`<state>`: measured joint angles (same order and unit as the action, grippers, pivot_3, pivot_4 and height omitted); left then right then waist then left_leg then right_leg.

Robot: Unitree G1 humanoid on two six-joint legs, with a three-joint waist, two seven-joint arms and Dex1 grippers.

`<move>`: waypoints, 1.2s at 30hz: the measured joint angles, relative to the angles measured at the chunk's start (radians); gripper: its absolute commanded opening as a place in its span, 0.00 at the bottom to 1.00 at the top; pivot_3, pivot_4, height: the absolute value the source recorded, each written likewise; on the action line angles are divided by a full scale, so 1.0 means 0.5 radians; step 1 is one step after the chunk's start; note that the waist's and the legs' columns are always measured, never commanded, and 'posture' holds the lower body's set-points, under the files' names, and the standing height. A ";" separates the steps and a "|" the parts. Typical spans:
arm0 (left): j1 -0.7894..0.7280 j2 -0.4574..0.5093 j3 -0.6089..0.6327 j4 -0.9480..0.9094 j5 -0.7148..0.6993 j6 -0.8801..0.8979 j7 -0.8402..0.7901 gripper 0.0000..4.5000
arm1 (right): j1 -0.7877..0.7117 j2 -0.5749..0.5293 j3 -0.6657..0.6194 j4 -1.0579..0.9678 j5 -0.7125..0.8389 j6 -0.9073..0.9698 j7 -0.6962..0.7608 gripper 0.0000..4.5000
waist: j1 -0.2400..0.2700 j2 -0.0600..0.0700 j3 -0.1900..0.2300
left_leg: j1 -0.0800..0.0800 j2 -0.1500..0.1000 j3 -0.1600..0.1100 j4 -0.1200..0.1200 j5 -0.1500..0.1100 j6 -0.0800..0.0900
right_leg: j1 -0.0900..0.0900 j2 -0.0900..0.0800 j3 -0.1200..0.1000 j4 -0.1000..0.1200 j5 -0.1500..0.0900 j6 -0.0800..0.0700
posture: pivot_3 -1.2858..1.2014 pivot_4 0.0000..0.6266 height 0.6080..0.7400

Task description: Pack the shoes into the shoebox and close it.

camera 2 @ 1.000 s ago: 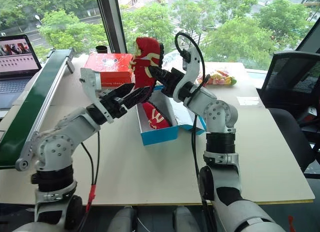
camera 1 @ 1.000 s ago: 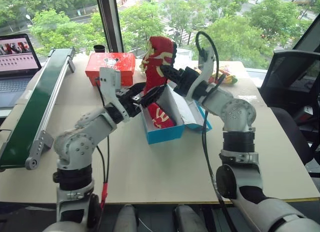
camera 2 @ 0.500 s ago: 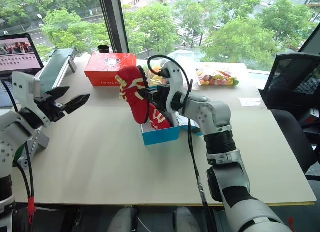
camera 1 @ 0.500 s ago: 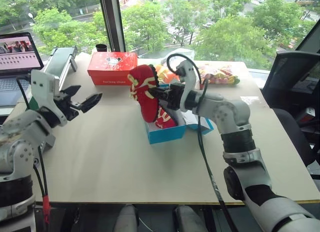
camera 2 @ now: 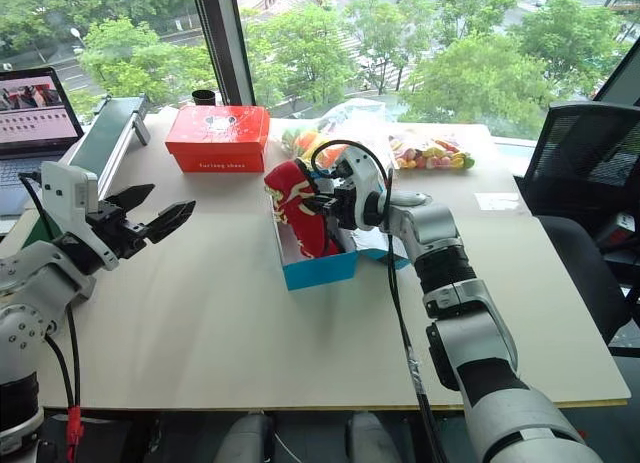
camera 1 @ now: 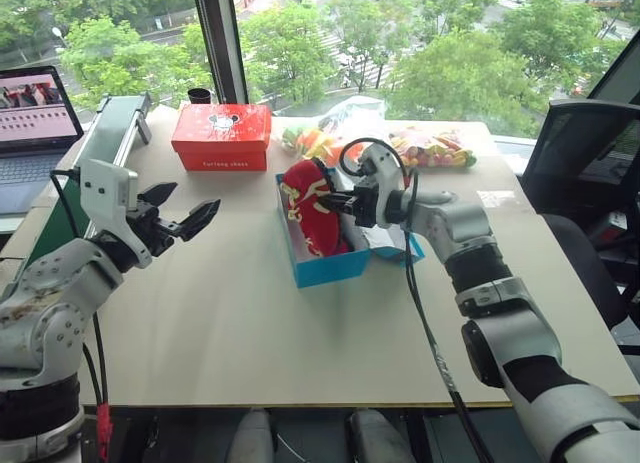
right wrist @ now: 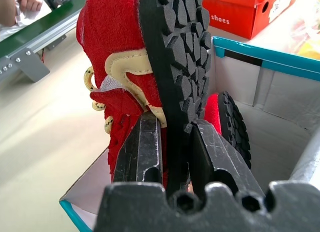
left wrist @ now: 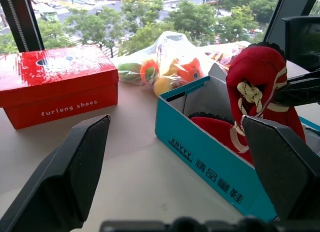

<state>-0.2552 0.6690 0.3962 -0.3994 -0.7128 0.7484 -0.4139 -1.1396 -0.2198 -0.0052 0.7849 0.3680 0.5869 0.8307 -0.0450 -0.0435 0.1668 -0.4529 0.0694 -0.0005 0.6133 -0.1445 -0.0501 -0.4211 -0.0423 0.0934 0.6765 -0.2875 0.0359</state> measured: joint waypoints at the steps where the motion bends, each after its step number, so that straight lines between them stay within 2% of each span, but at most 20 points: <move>1: 0.000 -0.001 0.000 -0.001 0.000 0.000 0.002 1.00 | -0.006 0.019 -0.023 0.059 0.002 -0.022 -0.002 0.10 | 0.000 0.000 0.000 | 0.000 0.000 0.000 0.000 0.000 0.000 | 0.000 0.000 0.000 0.000 0.000 0.000 | 0.52 0.24 0.99; 9: 0.000 -0.002 0.006 -0.027 -0.001 0.001 0.043 1.00 | -0.169 0.103 -0.190 0.561 -0.034 -0.376 -0.076 0.10 | -0.001 0.000 0.000 | 0.000 0.000 0.000 0.000 0.000 0.000 | 0.000 0.000 0.000 0.000 0.000 0.000 | 0.52 0.24 0.99; 15: -0.002 -0.001 0.026 -0.043 -0.013 0.032 0.063 1.00 | -0.162 0.131 -0.073 0.722 -0.319 -0.844 -0.189 0.10 | -0.003 0.000 0.000 | 0.000 0.000 0.000 0.000 0.000 0.000 | 0.000 0.000 0.000 0.001 0.000 0.000 | 0.52 0.24 0.99; 21: -0.010 -0.017 0.022 -0.043 -0.013 0.033 0.069 1.00 | -0.144 0.101 0.068 0.767 -0.651 -1.467 -0.510 0.10 | 0.004 0.000 0.000 | 0.001 0.000 0.000 0.000 0.002 -0.004 | 0.001 -0.001 0.000 0.002 0.000 0.000 | 0.52 0.24 0.99; 25: -0.011 -0.049 0.007 -0.043 -0.009 0.033 0.080 1.00 | -0.142 0.050 0.089 0.768 -0.763 -1.662 -0.608 0.10 | -0.001 0.000 0.000 | 0.001 0.000 0.000 -0.001 0.002 -0.004 | 0.000 -0.001 0.000 0.003 0.000 0.000 | 0.52 0.24 0.99; 30: -0.032 -0.051 -0.002 -0.043 -0.006 0.033 0.079 1.00 | -0.142 0.074 0.070 0.744 -0.729 -1.624 -0.411 0.10 | -0.024 0.000 0.000 | 0.004 0.000 0.000 -0.002 0.002 -0.004 | 0.001 -0.001 0.001 0.005 0.000 -0.001 | 0.52 0.24 0.99; 36: -0.031 -0.051 -0.003 -0.044 -0.001 0.033 0.073 1.00 | -0.145 0.094 -0.043 0.389 -0.456 -1.134 -0.078 0.10 | -0.031 0.000 0.000 | 0.004 0.000 -0.001 -0.002 0.002 -0.004 | 0.002 -0.001 0.000 0.006 0.000 -0.001 | 0.52 0.24 0.99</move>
<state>-0.2709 0.6436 0.3949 -0.4212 -0.7132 0.7650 -0.3776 -1.2121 -0.1729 -0.0267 0.9796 0.1398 0.0201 0.7916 -0.0605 -0.0432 0.1669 -0.4508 0.0693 -0.0008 0.6125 -0.1434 -0.0522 -0.4203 -0.0426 0.0935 0.6796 -0.2873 0.0356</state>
